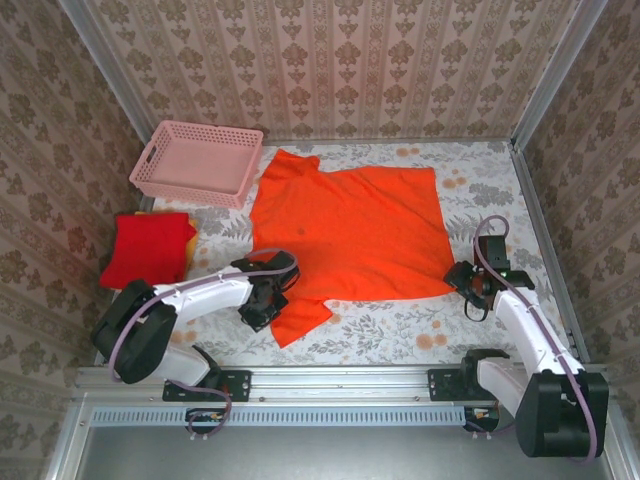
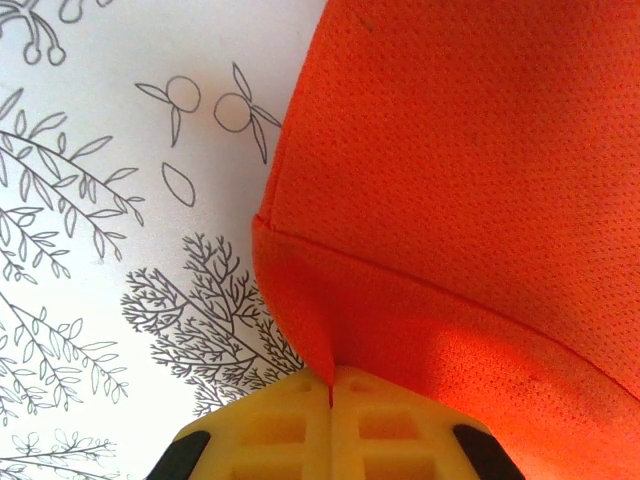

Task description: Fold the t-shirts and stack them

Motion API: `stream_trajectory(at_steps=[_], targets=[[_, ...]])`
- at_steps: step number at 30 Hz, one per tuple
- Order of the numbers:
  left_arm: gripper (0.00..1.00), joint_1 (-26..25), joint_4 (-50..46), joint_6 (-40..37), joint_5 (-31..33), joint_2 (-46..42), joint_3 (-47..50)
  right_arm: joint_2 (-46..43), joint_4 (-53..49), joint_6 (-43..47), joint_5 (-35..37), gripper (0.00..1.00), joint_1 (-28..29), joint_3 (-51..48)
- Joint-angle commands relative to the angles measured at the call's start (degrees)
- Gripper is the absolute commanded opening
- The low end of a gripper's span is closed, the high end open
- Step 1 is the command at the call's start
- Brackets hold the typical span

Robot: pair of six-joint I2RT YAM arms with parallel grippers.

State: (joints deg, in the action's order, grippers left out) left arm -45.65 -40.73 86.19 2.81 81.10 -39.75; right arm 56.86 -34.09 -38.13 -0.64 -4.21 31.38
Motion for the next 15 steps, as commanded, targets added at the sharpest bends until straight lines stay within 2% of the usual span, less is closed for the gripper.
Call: stream_trajectory(at_steps=[1,4,15], targets=[[0.0,0.5,6.3,1.6,-0.1,1.3,2.2,2.1,0.3,-2.8,-1.7,0.46,-0.9,-0.8],[0.0,0.6,6.5,1.6,0.1,1.4,2.0,4.6,2.8,-2.8,-2.4,0.4,-2.1,-1.5],[0.0,0.5,7.1,1.7,0.0,1.2,1.9,10.6,9.6,-3.4,-5.0,0.31,-4.5,-2.6]])
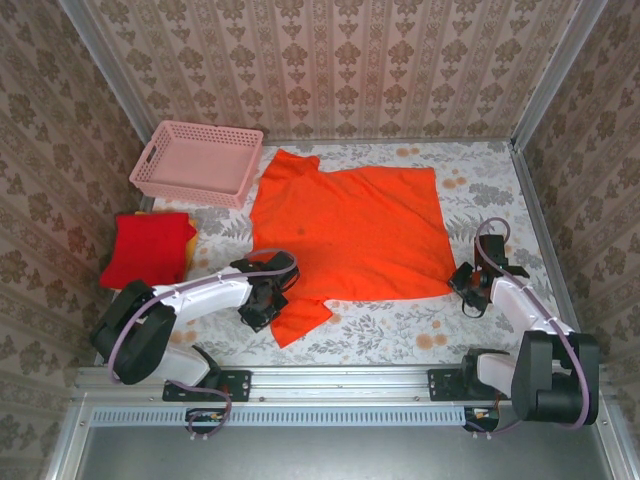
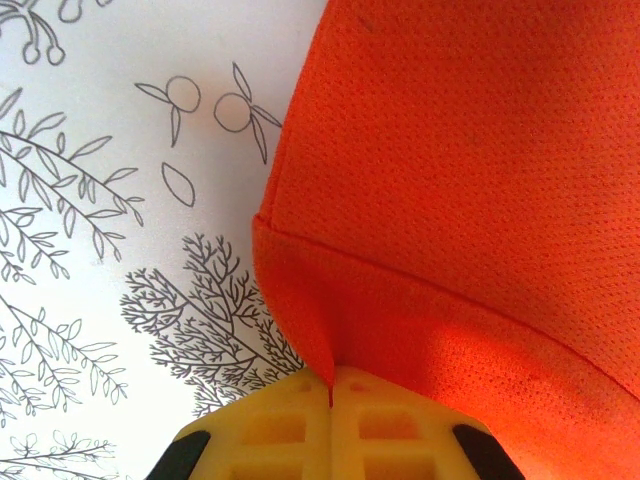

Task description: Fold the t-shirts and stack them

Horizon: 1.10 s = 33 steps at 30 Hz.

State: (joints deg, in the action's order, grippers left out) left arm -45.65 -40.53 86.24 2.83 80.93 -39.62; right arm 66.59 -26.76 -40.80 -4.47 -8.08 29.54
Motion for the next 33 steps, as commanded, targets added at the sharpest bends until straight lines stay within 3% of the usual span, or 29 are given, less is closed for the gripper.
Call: stream_trajectory(at_steps=[1,10,14,23,33], targets=[[0.0,0.5,6.9,1.6,0.0,1.4,1.6,1.2,2.3,-0.5,-1.2,0.28,-0.8,-0.8],[0.0,0.6,7.1,1.7,0.2,0.5,1.7,3.7,3.4,1.3,-2.4,0.2,-2.3,-1.8],[0.0,0.6,6.9,2.1,0.9,-1.1,2.1,2.7,2.7,1.2,-3.5,0.0,-2.7,-2.3],[0.0,0.9,1.4,0.7,5.3,-9.6,0.7,-16.2,-7.2,-0.2,1.5,0.0,-2.8,-2.3],[0.0,6.3,-5.9,-8.3,5.2,-13.9,-8.2,-18.2,-12.1,0.5,3.1,0.0,-2.7,5.5]])
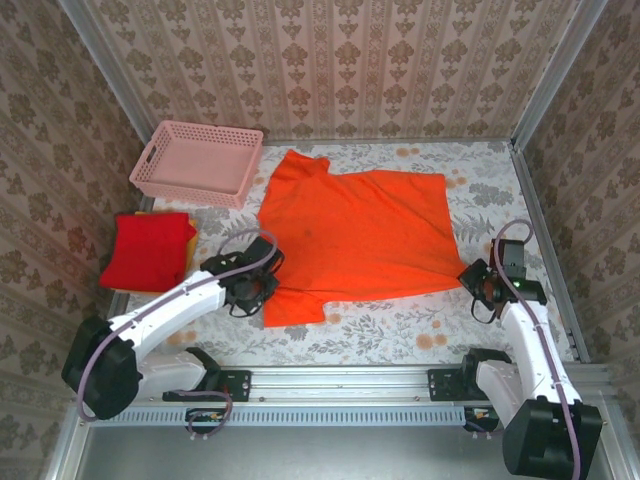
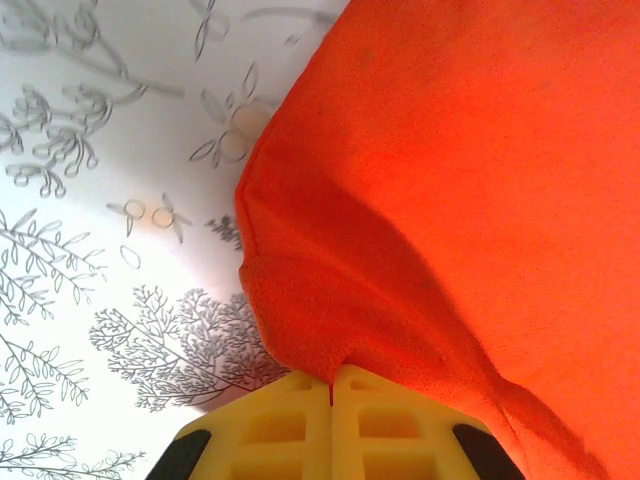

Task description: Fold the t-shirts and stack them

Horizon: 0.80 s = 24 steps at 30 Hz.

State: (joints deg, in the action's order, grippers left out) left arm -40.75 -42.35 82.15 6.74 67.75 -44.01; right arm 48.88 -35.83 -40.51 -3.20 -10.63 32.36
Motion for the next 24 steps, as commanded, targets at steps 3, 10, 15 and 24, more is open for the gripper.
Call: stream_trajectory(at_steps=[3,10,15,24], targets=[[0.0,3.1,-4.3,-7.6,0.1,1.5,-7.3,0.0,-2.8,-0.4,1.8,0.0,-0.2,3.5],[0.0,7.1,-1.7,-13.4,-2.4,7.9,-14.0,2.8,-1.6,-0.8,1.1,0.0,-0.2,6.0],[0.0,9.2,-1.5,-17.7,-3.4,12.8,-20.0,5.6,-1.5,-1.0,2.1,0.0,-0.2,8.1],[0.0,13.2,-1.9,-25.4,-3.9,20.8,-29.0,13.3,0.3,0.3,3.0,0.0,-0.1,13.2]])
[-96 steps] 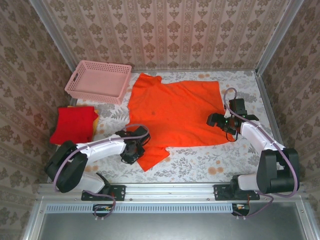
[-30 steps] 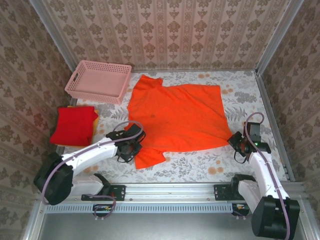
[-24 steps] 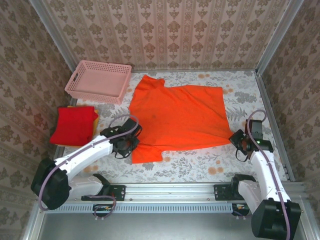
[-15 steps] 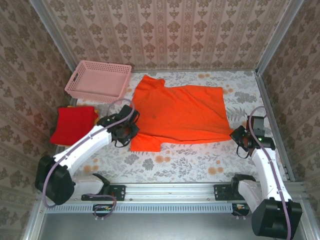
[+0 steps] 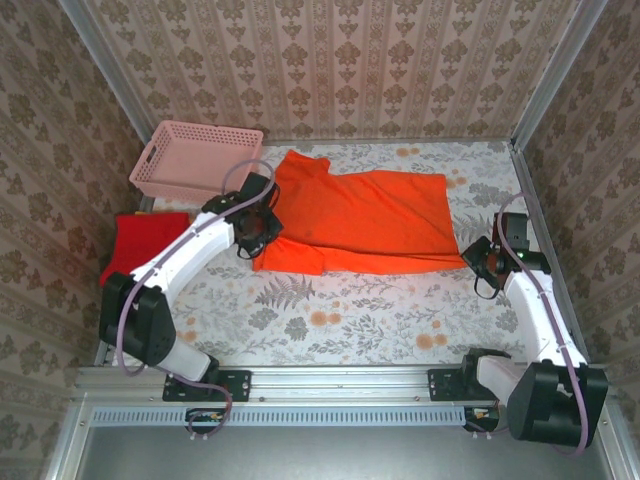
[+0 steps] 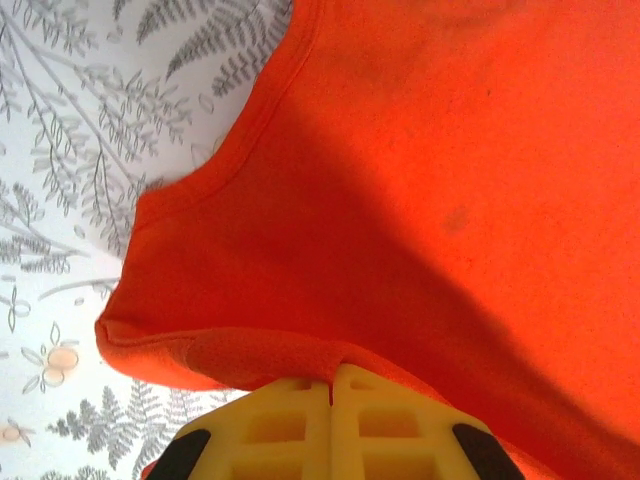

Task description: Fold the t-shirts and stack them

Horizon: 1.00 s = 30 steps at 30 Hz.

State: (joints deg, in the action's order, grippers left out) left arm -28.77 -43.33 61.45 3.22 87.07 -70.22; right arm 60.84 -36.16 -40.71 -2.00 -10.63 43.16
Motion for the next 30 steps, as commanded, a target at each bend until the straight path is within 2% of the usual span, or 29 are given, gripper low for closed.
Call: stream_trajectory(at_steps=[1,11,12,22,30], targets=[[0.0,1.5,-1.0,-5.4,-0.7,2.4,-3.8,2.2,1.0,0.7,1.9,0.0,-0.2,3.0],[0.0,2.3,-2.6,-13.9,-4.1,11.7,-12.7,9.1,2.0,3.4,2.5,0.0,-0.2,7.8],[0.0,3.7,-2.6,-14.4,-4.3,12.4,-13.3,10.0,1.9,3.8,2.6,0.0,-0.2,8.3],[0.0,6.0,-2.8,-15.9,-4.0,14.8,-15.8,19.8,2.7,5.6,1.6,0.0,-0.1,13.5],[0.0,6.5,-1.9,-16.7,-7.4,17.6,-15.9,26.6,1.9,7.2,0.5,0.0,0.2,18.0]])
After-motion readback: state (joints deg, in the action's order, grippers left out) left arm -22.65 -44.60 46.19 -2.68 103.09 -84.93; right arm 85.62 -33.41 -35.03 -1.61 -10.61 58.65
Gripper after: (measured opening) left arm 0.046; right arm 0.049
